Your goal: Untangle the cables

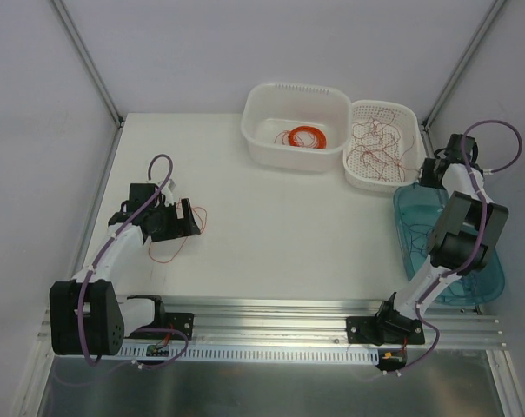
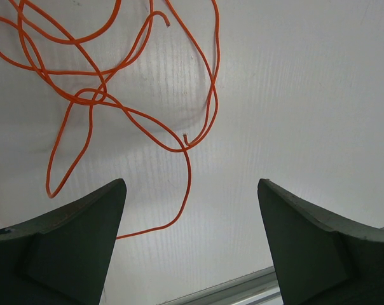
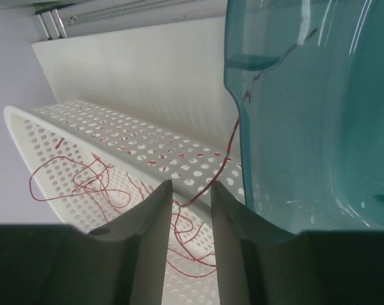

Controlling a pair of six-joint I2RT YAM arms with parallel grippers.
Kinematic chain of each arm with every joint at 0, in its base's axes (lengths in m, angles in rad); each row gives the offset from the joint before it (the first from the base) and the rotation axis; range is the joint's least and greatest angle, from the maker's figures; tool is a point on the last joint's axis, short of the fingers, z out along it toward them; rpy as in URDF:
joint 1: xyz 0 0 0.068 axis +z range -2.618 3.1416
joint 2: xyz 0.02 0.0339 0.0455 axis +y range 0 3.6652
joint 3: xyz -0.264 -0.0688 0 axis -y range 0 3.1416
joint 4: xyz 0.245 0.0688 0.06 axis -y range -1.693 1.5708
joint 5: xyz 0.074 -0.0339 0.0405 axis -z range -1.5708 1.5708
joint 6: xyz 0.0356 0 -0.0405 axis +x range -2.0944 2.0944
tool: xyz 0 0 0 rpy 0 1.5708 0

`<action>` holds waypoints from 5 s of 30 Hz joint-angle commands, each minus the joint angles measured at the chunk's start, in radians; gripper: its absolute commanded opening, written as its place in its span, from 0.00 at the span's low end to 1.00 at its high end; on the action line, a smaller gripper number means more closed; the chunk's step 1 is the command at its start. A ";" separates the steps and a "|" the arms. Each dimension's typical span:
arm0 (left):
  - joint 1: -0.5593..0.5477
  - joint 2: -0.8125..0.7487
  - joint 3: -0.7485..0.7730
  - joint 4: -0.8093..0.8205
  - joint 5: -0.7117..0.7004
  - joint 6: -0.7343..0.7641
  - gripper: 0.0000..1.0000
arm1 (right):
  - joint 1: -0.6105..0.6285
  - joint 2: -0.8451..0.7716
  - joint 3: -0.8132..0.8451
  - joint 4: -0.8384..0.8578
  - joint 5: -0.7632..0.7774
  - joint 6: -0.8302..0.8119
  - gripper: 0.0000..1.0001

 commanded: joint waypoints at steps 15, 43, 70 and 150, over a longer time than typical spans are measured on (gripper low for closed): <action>-0.009 0.007 0.034 -0.002 -0.012 0.015 0.86 | 0.028 -0.029 0.128 -0.001 0.115 -0.188 0.01; -0.009 -0.013 0.027 -0.004 0.008 0.011 0.86 | 0.271 0.414 0.591 -0.372 -0.188 -0.864 0.14; -0.009 -0.068 0.052 -0.004 -0.154 -0.198 0.84 | 0.364 -0.394 0.226 -0.306 -0.207 -1.119 0.97; -0.605 0.098 0.729 -0.062 -0.185 -0.290 0.00 | 1.039 -0.369 -0.494 0.406 -0.227 -0.641 0.75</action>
